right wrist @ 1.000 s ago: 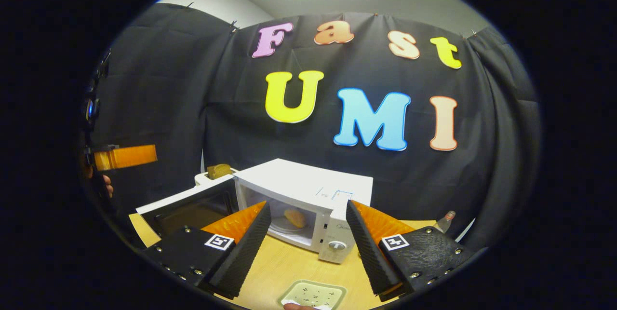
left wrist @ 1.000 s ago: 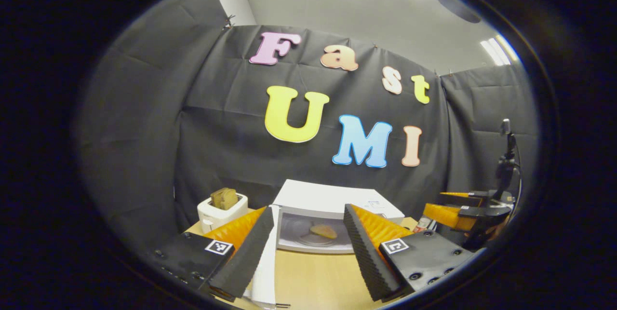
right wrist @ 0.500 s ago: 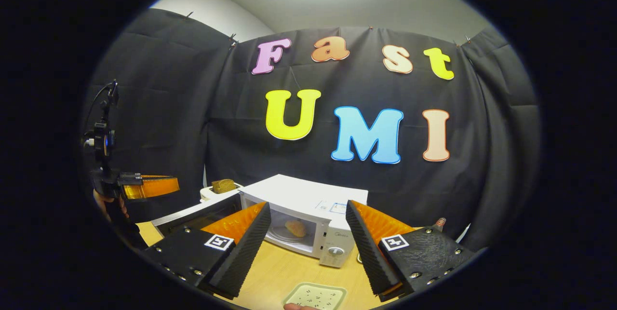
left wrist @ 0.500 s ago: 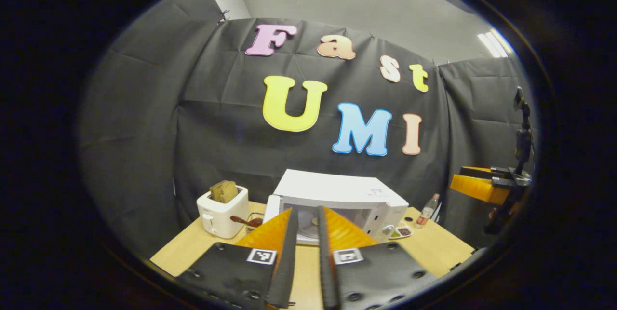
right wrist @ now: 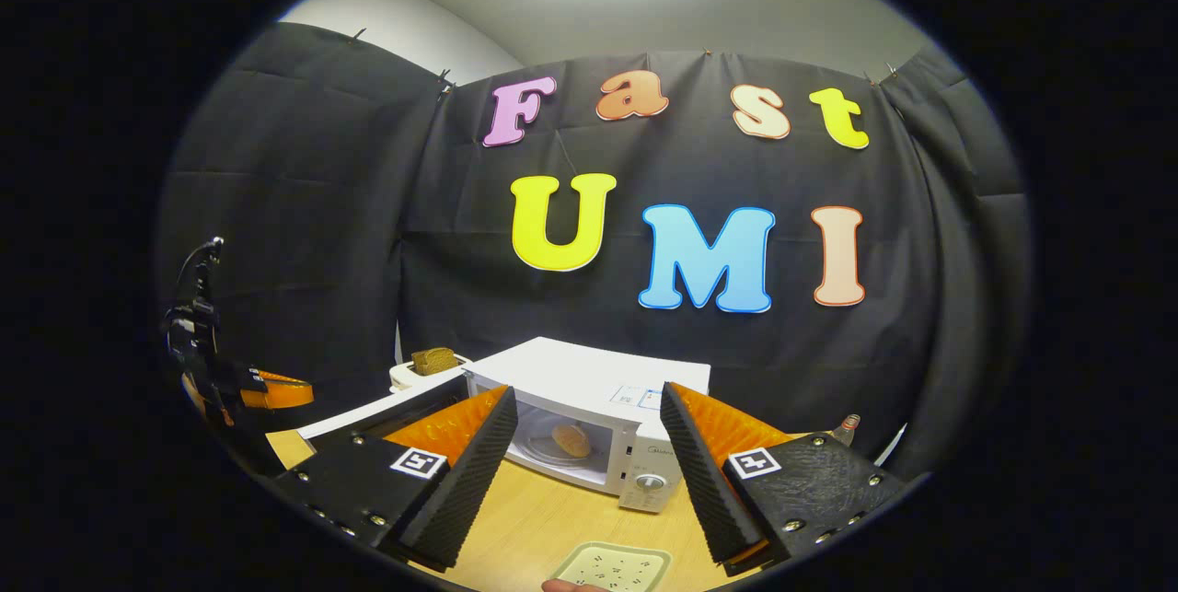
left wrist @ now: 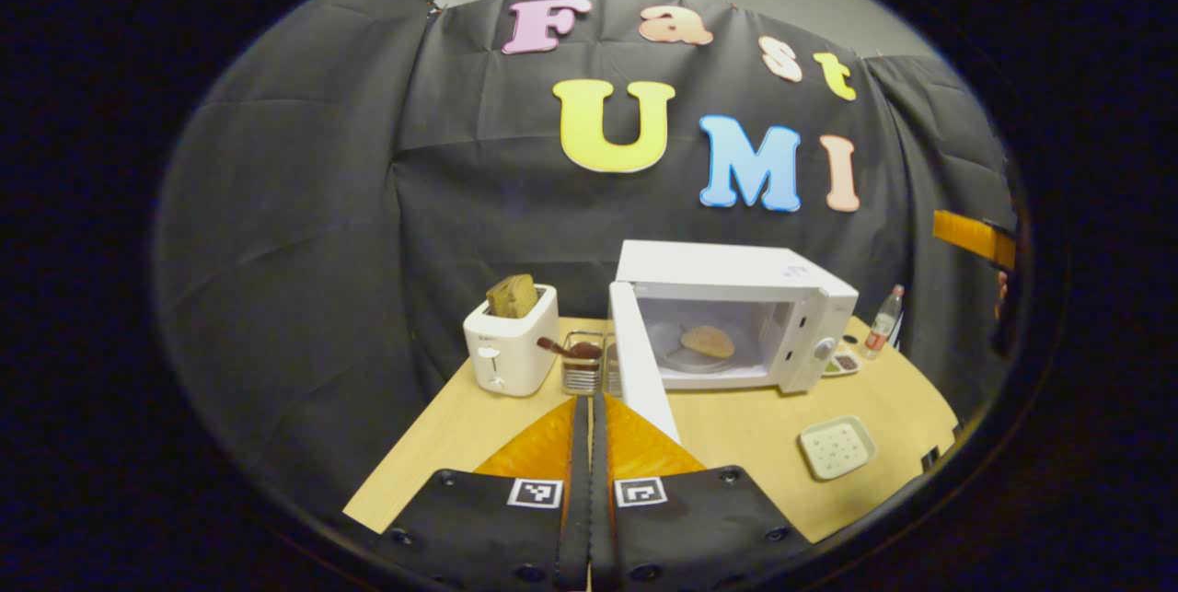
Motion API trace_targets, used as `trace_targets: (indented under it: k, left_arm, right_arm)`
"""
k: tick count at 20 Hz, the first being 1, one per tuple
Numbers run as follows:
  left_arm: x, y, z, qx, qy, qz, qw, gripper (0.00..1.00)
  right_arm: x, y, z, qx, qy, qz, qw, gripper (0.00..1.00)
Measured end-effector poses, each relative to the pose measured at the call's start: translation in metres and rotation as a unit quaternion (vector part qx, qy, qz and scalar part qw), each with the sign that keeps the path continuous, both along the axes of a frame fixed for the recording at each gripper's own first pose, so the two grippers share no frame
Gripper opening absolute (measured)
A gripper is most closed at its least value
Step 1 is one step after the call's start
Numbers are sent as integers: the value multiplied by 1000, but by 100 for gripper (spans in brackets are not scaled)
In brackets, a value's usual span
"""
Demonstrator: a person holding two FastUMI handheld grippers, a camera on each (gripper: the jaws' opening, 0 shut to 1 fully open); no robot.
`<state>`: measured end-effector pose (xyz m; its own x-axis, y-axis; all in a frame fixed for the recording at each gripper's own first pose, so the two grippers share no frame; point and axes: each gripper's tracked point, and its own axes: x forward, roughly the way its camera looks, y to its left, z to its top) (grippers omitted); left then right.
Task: Open the microwave oven with the left hand, put the food in, and close the microwave oven.
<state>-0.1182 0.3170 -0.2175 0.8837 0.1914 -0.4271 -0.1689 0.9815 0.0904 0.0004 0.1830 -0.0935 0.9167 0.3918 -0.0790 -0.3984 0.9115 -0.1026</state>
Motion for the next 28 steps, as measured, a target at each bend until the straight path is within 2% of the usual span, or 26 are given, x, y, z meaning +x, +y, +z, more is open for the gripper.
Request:
trace_targets:
  k: [4, 7, 14, 18, 21, 28]
  left_arm:
    - [-15, 7, -23, 13, 35, -5, 999, 7]
    - [-24, -4, -27, -3, 32, -5, 999, 7]
    - [-22, -40, -39, -18, 32, -23, 999, 7]
    - [-3, -85, -42, -28, 32, -64, 997, 7]
    - [11, -121, -46, -36, 33, -102, 994, 7]
    - [53, -177, -51, -55, 33, -156, 986, 7]
  right_arm:
    - [-1, -2, -1, -4, 4, -9, 1000, 95]
    - [-2, 0, -6, -8, 12, -5, 1000, 98]
    - [-1, 1, -14, -8, 24, -10, 1000, 95]
    - [2, -7, -4, 3, 10, -24, 1000, 95]
    - [1, -17, 13, 33, -10, -49, 998, 95]
    - [11, -59, 33, 50, -28, -110, 992, 95]
